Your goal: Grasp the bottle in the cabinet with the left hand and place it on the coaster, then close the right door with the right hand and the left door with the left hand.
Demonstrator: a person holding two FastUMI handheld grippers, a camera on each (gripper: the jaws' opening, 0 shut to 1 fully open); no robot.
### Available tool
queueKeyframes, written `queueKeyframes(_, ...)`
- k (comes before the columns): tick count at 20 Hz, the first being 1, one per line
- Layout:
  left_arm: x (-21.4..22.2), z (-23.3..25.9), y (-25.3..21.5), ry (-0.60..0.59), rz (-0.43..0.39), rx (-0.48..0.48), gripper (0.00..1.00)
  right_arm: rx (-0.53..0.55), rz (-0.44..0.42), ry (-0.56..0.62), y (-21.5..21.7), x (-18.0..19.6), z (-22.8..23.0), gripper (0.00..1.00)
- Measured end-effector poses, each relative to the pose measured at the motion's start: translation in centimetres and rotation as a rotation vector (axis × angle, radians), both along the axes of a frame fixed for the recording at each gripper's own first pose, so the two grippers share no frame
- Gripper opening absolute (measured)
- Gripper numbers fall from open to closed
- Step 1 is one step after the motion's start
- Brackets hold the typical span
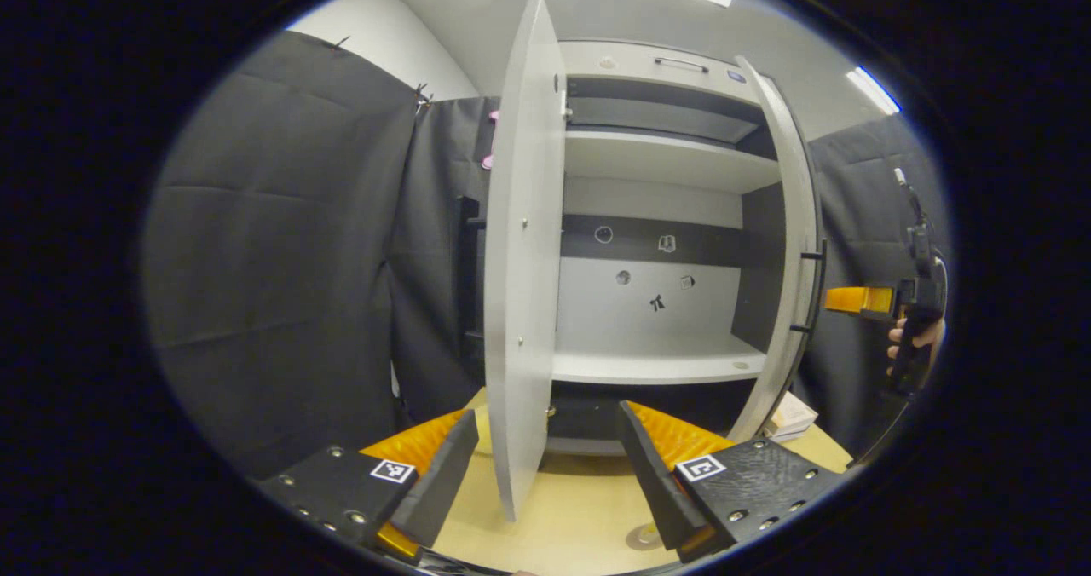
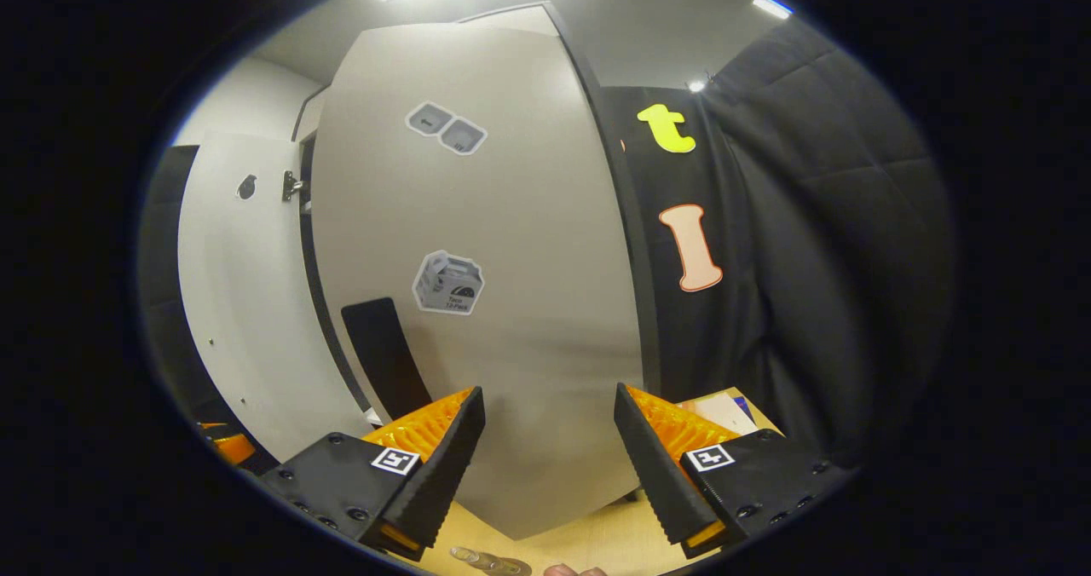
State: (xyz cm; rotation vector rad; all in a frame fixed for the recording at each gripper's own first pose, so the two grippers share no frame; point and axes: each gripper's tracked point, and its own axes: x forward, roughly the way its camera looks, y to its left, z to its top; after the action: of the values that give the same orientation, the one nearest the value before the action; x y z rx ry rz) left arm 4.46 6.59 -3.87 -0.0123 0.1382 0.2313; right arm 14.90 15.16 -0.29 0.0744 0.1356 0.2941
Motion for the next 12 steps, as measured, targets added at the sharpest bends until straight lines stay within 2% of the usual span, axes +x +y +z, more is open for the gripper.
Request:
queueKeyframes(7,-2.2,1.1,5.0,-0.084,0.004,-0.019,0.95,-0.014,-0.040,-0.004,0.3,-1.6,-1.8,0.98)
queueKeyframes(12,-3.1,2.0,10.4,-0.096,0.018,0.044,0.95,-0.072,-0.058,0.008,1.1,-2.7,-3.0,0.98)
